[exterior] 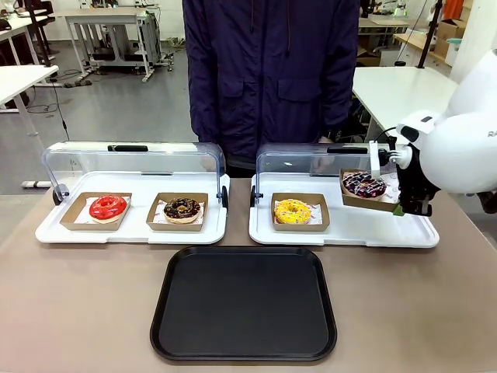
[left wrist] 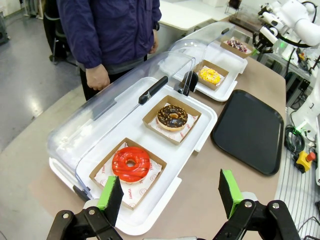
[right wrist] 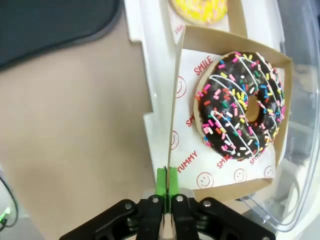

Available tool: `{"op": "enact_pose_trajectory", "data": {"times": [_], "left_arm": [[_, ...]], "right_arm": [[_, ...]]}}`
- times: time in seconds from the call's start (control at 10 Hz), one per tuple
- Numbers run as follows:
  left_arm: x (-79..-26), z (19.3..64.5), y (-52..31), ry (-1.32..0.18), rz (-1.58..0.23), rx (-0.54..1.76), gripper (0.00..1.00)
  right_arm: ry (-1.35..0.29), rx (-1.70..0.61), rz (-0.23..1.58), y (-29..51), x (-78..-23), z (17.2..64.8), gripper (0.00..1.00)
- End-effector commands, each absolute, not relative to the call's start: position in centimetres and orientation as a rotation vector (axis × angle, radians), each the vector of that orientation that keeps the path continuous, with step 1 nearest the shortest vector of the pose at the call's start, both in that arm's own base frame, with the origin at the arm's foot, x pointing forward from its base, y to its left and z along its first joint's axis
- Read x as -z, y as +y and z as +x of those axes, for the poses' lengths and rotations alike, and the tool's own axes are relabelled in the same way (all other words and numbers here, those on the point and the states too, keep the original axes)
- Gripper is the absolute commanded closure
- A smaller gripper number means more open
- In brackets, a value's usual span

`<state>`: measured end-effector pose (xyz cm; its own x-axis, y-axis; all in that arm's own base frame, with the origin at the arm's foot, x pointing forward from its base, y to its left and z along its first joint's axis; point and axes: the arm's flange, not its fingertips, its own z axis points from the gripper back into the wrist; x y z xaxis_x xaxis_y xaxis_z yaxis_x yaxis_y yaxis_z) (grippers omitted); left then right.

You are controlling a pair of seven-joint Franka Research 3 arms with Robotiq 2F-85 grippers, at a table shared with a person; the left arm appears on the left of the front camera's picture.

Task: Move the fourth donut from the left to the tray.
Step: Pick up the Paper togo box containing the Donut indicated by the person and place it on the Handle tray.

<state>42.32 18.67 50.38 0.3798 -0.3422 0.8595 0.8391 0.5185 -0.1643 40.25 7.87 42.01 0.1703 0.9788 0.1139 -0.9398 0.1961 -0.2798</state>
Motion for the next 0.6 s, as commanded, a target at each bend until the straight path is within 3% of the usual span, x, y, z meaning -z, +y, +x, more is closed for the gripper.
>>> {"op": "enact_pose_trajectory", "data": {"times": [0.0,0.5], "left_arm": [[-50.3,42.3,18.6,-0.901,-0.678,0.835,0.00],[-50.3,42.3,18.6,-0.901,-0.678,0.835,0.00]], "right_arm": [[-0.298,-1.340,-0.160,10.4,-43.2,37.2,0.98],[-0.309,-1.408,-0.159,18.3,-42.4,31.4,0.98]]}}
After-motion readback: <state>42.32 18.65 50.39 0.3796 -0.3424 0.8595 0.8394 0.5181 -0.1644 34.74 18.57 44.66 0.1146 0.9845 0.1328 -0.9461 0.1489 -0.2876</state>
